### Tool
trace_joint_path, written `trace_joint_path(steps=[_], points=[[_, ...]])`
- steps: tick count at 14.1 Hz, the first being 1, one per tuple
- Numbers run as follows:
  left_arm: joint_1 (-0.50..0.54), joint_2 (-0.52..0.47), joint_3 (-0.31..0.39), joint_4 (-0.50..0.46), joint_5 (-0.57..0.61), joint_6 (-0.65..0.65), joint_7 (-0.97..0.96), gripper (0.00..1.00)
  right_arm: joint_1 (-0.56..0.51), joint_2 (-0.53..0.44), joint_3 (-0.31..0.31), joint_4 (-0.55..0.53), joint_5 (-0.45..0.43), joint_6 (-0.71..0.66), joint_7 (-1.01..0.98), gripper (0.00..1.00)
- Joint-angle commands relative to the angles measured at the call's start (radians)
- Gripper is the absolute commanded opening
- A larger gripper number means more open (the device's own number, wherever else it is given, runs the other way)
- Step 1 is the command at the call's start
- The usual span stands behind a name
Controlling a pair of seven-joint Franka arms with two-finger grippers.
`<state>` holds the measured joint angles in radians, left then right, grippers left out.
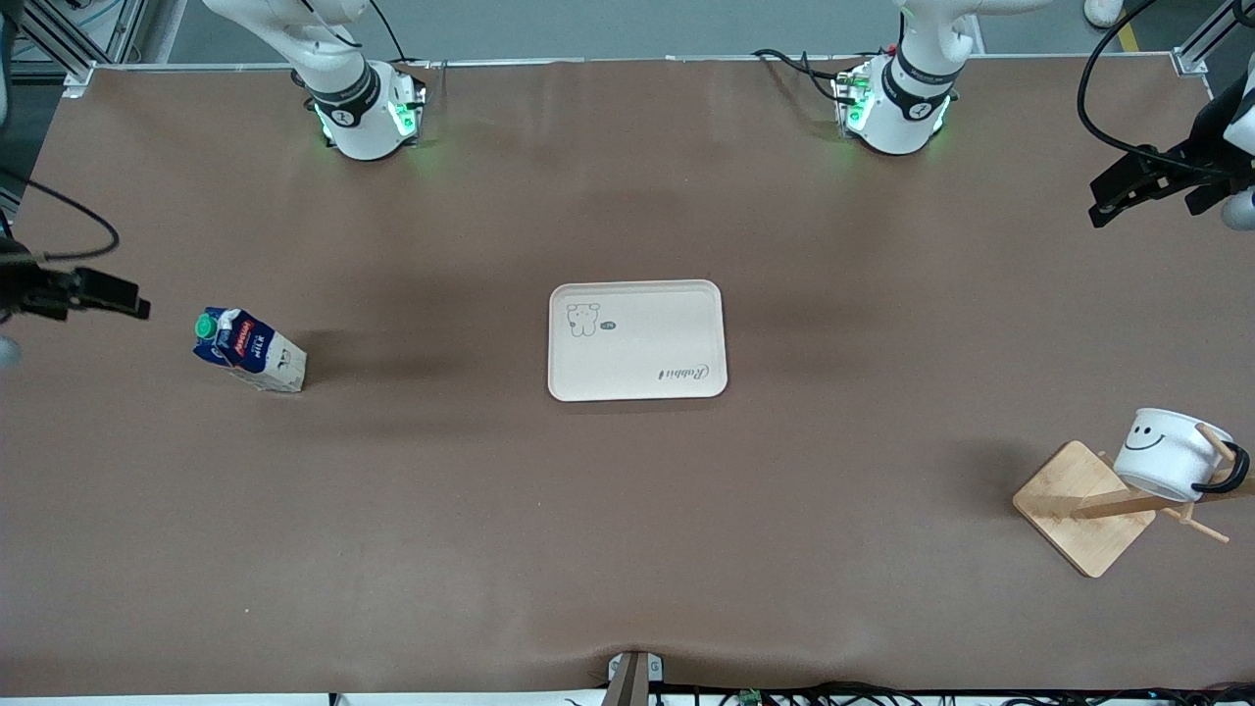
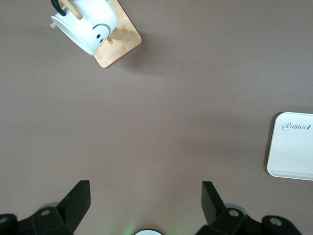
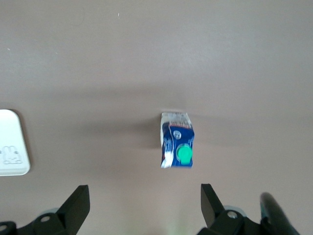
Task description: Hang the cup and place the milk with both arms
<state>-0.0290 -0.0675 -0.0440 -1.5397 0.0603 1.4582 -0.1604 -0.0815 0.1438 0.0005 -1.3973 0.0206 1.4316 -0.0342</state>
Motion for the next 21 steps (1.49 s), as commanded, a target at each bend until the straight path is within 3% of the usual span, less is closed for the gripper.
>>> trace_joint_path(steps=[1,5,8,21], points=[[-0.008,-0.015,-0.005,-0.011,-0.007,-0.001,-0.010,1.00,0.017,-0.142,0.003,-0.112,0.012,0.006,0.091,1.00],[-0.006,-0.020,-0.017,-0.034,-0.011,-0.001,-0.007,1.00,0.055,-0.188,0.004,-0.109,-0.017,0.006,0.080,1.00],[0.001,-0.026,-0.019,-0.053,-0.014,0.011,0.010,1.00,0.055,-0.275,0.004,-0.244,-0.008,0.036,0.077,1.00],[0.001,-0.009,-0.019,-0.050,-0.017,0.042,0.028,1.00,0.079,-0.247,-0.002,-0.195,-0.008,0.033,0.031,1.00]])
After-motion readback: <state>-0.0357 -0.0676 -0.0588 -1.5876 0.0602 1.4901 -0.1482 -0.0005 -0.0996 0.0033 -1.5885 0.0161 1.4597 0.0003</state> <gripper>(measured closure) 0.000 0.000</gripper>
